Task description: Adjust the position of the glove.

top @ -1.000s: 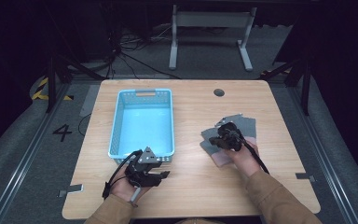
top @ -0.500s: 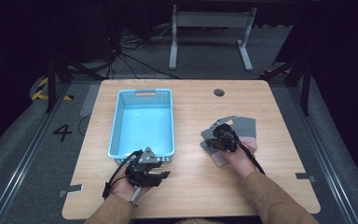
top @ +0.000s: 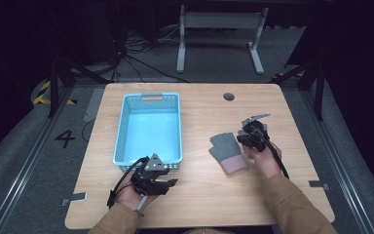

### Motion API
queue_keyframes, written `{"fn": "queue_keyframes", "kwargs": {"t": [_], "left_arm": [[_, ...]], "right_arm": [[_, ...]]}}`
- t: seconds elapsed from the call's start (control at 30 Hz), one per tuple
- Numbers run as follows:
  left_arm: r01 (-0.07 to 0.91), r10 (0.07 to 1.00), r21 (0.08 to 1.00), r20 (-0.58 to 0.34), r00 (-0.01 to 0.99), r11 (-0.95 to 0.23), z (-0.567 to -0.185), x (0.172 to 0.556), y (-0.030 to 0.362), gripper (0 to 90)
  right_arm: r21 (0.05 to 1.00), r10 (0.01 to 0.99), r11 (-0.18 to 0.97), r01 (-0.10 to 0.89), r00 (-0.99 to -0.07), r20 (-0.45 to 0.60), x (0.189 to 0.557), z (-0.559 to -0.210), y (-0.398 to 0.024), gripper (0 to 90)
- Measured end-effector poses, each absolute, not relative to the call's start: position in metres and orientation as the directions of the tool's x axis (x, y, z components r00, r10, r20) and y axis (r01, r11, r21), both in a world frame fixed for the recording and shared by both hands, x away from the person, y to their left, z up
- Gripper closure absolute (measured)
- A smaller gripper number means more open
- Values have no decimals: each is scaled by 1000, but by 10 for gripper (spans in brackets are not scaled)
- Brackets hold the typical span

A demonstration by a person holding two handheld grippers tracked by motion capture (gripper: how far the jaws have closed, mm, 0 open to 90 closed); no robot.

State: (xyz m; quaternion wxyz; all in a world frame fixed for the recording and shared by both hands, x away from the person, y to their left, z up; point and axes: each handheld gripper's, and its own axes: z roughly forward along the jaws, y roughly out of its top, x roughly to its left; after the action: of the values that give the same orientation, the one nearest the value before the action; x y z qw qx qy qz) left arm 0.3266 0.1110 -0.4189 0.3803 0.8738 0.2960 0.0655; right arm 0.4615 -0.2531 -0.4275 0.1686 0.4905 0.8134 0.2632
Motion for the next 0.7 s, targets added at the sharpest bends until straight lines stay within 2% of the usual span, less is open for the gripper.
{"fn": "queue_keyframes", "kwargs": {"t": [0.33,0.7], "left_arm": [[470,572,704,-109,813,-533,-419,325,112,528],[476,583,704,-108,805,-527,-420,322,116,528]], "right_arm": [[574,910,355,737,-414,-32,467,-438,-249,894],[572,883,395,719,-468,-22,468,-441,-238,893]]}}
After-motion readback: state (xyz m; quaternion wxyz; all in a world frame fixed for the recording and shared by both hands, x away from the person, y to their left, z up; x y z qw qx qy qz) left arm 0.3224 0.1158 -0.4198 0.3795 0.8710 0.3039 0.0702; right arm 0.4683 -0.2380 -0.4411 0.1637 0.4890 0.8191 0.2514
